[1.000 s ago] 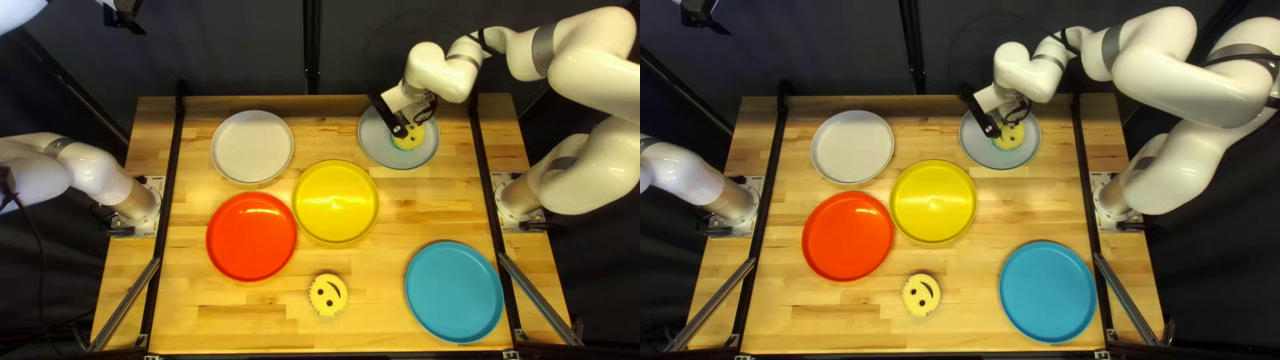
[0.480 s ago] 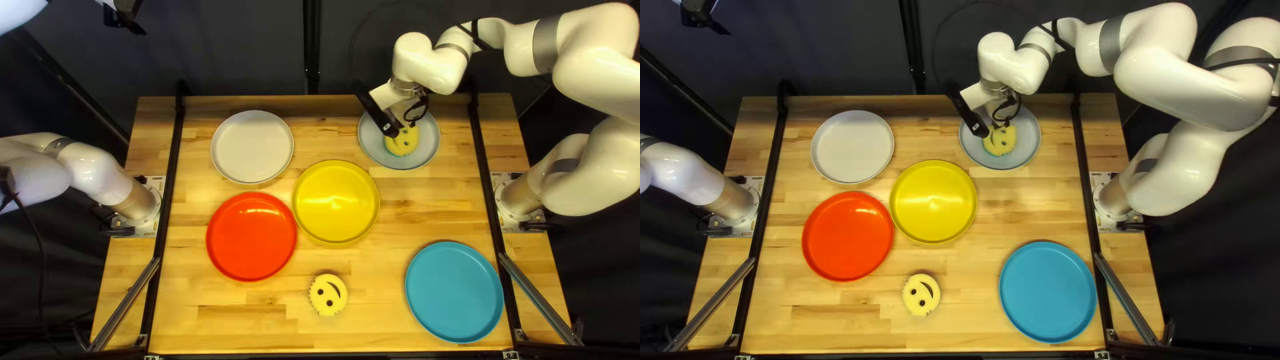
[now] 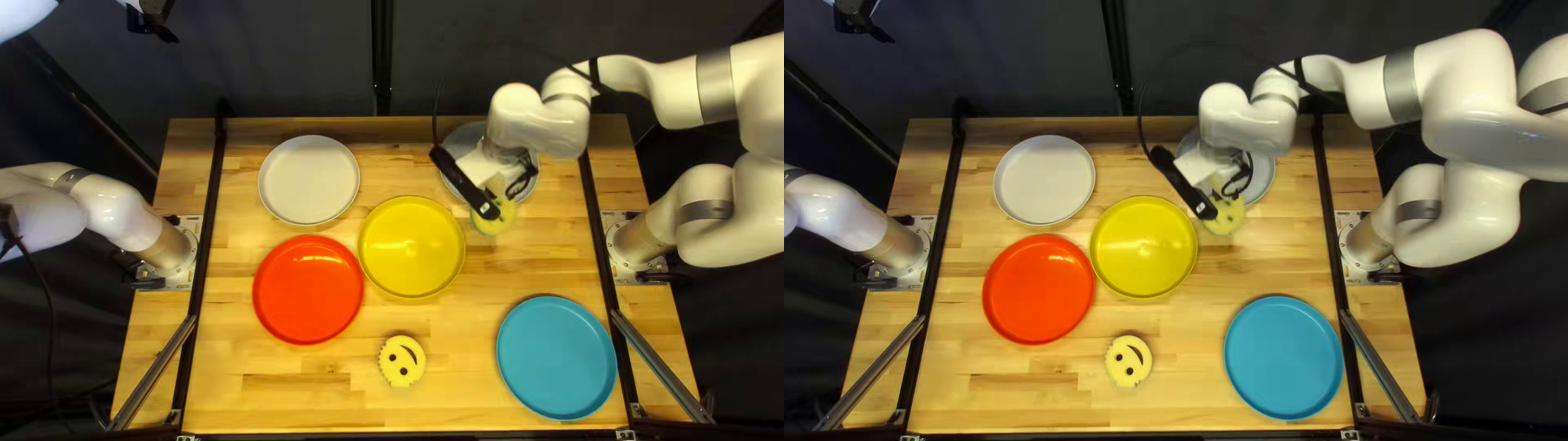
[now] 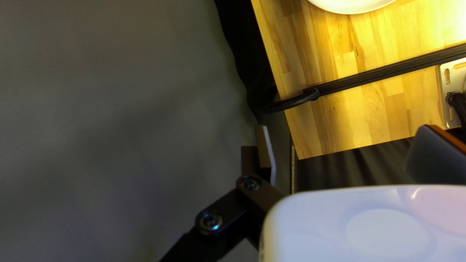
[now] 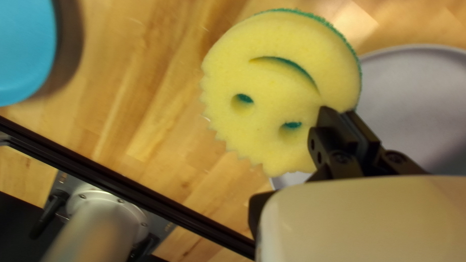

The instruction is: Pick up sponge and scrub the plate

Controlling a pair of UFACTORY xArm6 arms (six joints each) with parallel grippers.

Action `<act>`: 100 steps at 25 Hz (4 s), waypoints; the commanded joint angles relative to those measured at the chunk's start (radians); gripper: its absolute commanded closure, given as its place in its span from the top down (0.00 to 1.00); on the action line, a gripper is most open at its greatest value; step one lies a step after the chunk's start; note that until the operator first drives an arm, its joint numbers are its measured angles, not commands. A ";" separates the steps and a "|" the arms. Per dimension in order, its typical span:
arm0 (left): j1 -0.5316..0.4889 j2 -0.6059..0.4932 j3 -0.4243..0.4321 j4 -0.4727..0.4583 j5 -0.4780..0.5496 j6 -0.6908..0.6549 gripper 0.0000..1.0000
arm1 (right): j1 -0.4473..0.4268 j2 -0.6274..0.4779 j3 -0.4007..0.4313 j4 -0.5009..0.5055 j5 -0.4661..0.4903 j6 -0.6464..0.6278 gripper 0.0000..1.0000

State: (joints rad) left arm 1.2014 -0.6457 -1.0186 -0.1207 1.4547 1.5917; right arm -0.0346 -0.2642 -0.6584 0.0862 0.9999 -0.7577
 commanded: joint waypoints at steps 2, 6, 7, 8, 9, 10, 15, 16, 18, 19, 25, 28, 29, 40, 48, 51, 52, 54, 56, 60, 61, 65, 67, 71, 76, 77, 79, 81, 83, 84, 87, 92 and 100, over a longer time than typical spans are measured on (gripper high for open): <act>0.000 0.000 0.000 0.000 0.000 0.000 1.00 | 0.000 0.000 0.000 0.000 0.000 0.000 0.00; 0.000 0.000 0.000 0.000 0.000 0.000 1.00 | 0.000 0.000 0.000 0.000 0.000 0.000 0.00; 0.000 0.000 0.000 0.000 0.000 0.000 1.00 | 0.000 0.000 0.000 0.000 0.000 0.000 0.00; 0.000 0.000 0.000 0.000 0.000 0.000 1.00 | 0.000 0.000 0.000 0.000 0.000 0.000 0.00; 0.000 0.000 0.000 0.000 0.000 0.000 1.00 | 0.000 0.000 0.000 0.000 0.000 0.000 0.00; 0.000 0.000 0.000 0.000 0.000 0.000 1.00 | 0.006 -0.009 0.005 -0.009 0.002 0.011 0.00; 0.000 0.000 0.000 0.000 0.000 0.000 1.00 | 0.128 -0.014 -0.008 -0.025 0.009 0.175 0.00; 0.000 0.000 0.000 0.000 0.000 0.000 1.00 | 0.156 -0.006 -0.017 -0.026 0.010 0.203 0.00; 0.000 0.000 0.000 0.000 0.000 0.000 1.00 | 0.194 0.012 -0.033 -0.022 0.014 0.238 0.00; 0.000 0.000 0.000 0.000 0.000 0.000 1.00 | 0.220 0.023 -0.041 -0.021 0.014 0.258 0.00; 0.000 0.000 0.000 0.000 0.000 0.000 1.00 | 0.361 0.095 -0.093 -0.023 -0.001 0.328 0.00; 0.000 0.000 0.000 0.000 0.000 0.000 1.00 | 0.438 0.127 -0.105 -0.033 -0.022 0.377 0.00; 0.000 0.000 0.000 0.000 0.000 0.000 1.00 | 0.459 0.134 -0.105 -0.038 -0.029 0.392 0.00; 0.000 0.000 0.000 0.000 0.000 0.000 1.00 | 0.616 0.099 -0.003 -0.094 -0.123 0.548 0.00; 0.000 0.000 0.000 0.000 0.000 0.000 1.00 | 0.607 0.094 0.006 -0.107 -0.125 0.534 0.00; 0.000 0.000 0.000 0.000 0.000 0.000 1.00 | 0.576 0.144 -0.035 -0.117 -0.128 0.491 0.00; 0.000 0.000 0.000 0.000 0.000 0.000 1.00 | 0.576 0.156 -0.043 -0.119 -0.132 0.489 0.00; 0.000 0.000 0.000 0.000 0.000 0.000 1.00 | 0.592 0.183 -0.040 -0.127 -0.160 0.508 0.00; 0.000 0.000 0.000 0.000 0.000 0.000 1.00 | 0.613 0.197 -0.024 -0.130 -0.190 0.535 0.00; 0.000 0.000 0.000 0.000 0.000 0.000 1.00 | 0.638 0.220 0.008 -0.124 -0.245 0.559 0.00; 0.000 0.000 0.000 0.000 0.000 0.000 1.00 | 0.643 0.220 0.014 -0.120 -0.249 0.563 0.00; 0.000 0.000 0.000 0.000 0.000 0.000 1.00 | 0.679 0.211 0.021 -0.115 -0.243 0.602 0.00; 0.000 0.000 0.000 0.000 0.000 0.000 1.00 | 0.691 0.220 0.012 -0.116 -0.240 0.613 0.00; 0.000 0.000 0.000 0.000 0.000 0.000 1.00 | 0.714 0.227 -0.001 -0.113 -0.225 0.629 0.00; 0.000 0.000 0.000 0.000 0.000 0.000 1.00 | 0.760 0.245 -0.004 -0.101 -0.224 0.652 0.00; 0.000 0.000 0.000 0.000 0.000 0.000 1.00 | 0.768 0.247 -0.003 -0.098 -0.225 0.657 0.00; 0.000 0.000 0.000 0.000 0.000 0.000 1.00 | 0.782 0.251 -0.004 -0.092 -0.224 0.663 0.00; 0.000 0.000 0.000 0.000 0.000 0.000 1.00 | 0.797 0.251 -0.001 -0.083 -0.220 0.668 0.00; 0.000 0.000 0.000 0.000 0.000 0.000 1.00 | 0.810 0.240 0.011 -0.074 -0.216 0.674 0.00; 0.000 0.000 0.000 0.000 0.000 0.000 1.00 | 0.813 0.236 0.014 -0.071 -0.214 0.676 0.00; 0.000 0.000 0.000 0.000 0.000 0.000 1.00 | 0.831 0.223 0.028 -0.058 -0.210 0.686 0.00; 0.000 0.000 0.000 0.000 0.000 0.000 1.00 | 0.864 0.214 0.054 -0.030 -0.219 0.699 0.00; 0.000 0.000 0.000 0.000 0.000 0.000 1.00 | 0.863 0.188 0.082 -0.020 -0.215 0.696 0.00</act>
State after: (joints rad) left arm 1.2014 -0.6457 -1.0186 -0.1207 1.4547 1.5917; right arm 0.8417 -0.0632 -0.5829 0.0739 0.7776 -0.0575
